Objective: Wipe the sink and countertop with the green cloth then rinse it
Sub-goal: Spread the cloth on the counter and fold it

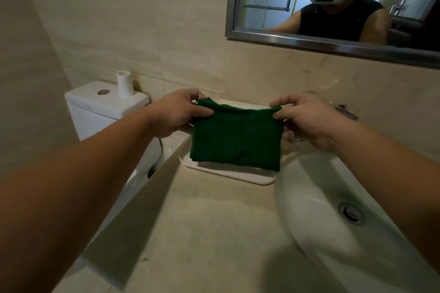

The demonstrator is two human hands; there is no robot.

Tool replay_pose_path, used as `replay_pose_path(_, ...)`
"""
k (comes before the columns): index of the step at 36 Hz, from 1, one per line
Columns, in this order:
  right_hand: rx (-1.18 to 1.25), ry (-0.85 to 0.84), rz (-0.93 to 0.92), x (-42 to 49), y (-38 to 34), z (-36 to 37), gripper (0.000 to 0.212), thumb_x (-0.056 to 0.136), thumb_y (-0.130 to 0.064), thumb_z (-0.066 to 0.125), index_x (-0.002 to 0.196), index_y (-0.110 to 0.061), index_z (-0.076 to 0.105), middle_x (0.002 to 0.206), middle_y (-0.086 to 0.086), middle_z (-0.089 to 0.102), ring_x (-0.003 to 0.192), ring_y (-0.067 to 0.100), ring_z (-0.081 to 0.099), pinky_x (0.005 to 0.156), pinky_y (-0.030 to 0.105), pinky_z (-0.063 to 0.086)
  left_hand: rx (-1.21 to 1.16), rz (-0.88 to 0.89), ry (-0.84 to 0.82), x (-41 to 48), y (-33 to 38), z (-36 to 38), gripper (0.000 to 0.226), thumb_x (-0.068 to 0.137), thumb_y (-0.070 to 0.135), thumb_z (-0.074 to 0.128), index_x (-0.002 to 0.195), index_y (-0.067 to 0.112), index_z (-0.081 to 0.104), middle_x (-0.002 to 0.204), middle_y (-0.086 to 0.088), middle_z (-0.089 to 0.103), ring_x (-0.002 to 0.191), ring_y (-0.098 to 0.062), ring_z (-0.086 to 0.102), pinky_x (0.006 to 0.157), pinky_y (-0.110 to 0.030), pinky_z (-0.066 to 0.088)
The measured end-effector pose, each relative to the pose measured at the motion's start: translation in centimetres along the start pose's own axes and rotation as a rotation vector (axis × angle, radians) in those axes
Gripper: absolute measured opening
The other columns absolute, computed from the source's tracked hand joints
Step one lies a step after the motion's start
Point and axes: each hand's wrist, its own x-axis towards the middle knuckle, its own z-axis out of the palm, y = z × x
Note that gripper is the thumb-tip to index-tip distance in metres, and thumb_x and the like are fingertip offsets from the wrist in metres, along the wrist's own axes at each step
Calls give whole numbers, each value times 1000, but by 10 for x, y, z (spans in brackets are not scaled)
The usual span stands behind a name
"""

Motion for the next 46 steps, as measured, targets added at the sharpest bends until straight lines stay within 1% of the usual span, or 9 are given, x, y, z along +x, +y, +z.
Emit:
replay_pose_path(7, -202, 23, 100, 14, 27, 14, 17, 96, -2, 61, 109, -13, 64, 58, 14, 64, 44, 25, 53, 53, 37, 51, 326, -98, 143, 24, -24, 22, 22, 97, 20, 75, 116, 14, 68, 110, -11, 70, 97, -27, 72, 82, -41, 65)
replay_pose_path(14, -142, 71, -11, 19, 28, 16, 22, 99, -6, 56, 110, -22, 67, 110, 19, 67, 77, 25, 66, 56, 33, 58, 254, -11, 201, 23, -22, 24, 14, 102, 20, 68, 114, 13, 65, 109, -14, 72, 97, -30, 73, 79, -46, 67)
replay_pose_path(24, -238, 61, -104, -5, -1, 17, 36, 101, -2, 44, 110, -29, 67, 105, 18, 66, 60, 32, 62, 49, 36, 53, 120, 31, 157, 1, 2, 40, 20, 107, 18, 59, 125, 10, 55, 116, -18, 69, 99, -32, 73, 80, -52, 66)
replay_pose_path(28, -270, 54, -88, -14, -22, 30, 30, 98, -1, 46, 109, -23, 62, 92, 24, 70, 47, 30, 62, 37, 26, 46, 78, 48, 142, -4, 15, 59, 17, 106, 19, 60, 121, 12, 56, 110, -18, 72, 94, -33, 76, 74, -54, 67)
replay_pose_path(32, -272, 62, -144, -19, -40, 49, 24, 97, -5, 55, 109, -26, 56, 93, 21, 69, 55, 34, 73, 56, 43, 63, 20, 56, 88, -13, 25, 76, 17, 106, 22, 60, 120, 13, 55, 104, -18, 75, 86, -33, 79, 64, -44, 66)
replay_pose_path(36, -173, 33, -97, -27, -52, 59, 31, 101, -18, 53, 131, -23, 47, 89, 22, 72, 64, 29, 77, 64, 43, 66, -94, 47, 26, -22, 33, 80, 27, 105, 24, 56, 127, 8, 57, 113, -21, 73, 98, -42, 76, 83, -60, 64)
replay_pose_path(39, -66, -10, -76, -33, -55, 57, 36, 103, -18, 46, 138, -22, 45, 105, 21, 67, 70, 32, 78, 65, 42, 65, -165, 40, -36, -26, 31, 74, 36, 103, 35, 63, 130, 11, 59, 120, -19, 72, 99, -37, 78, 89, -60, 62)
replay_pose_path(43, -134, 16, -129, -33, -51, 47, 31, 102, -13, 47, 132, -20, 53, 106, 16, 65, 75, 32, 76, 63, 44, 64, -163, 44, -90, -28, 21, 61, 34, 98, 8, 68, 131, 13, 59, 120, -22, 73, 104, -35, 77, 95, -55, 61)
replay_pose_path(46, -381, 66, -183, -26, -42, 39, 44, 93, -30, 66, 136, -24, 57, 113, 6, 65, 95, 23, 68, 84, 44, 61, -171, 17, -160, -29, 21, 56, 35, 99, -2, 60, 133, 9, 61, 124, -29, 69, 106, -39, 74, 94, -52, 62)
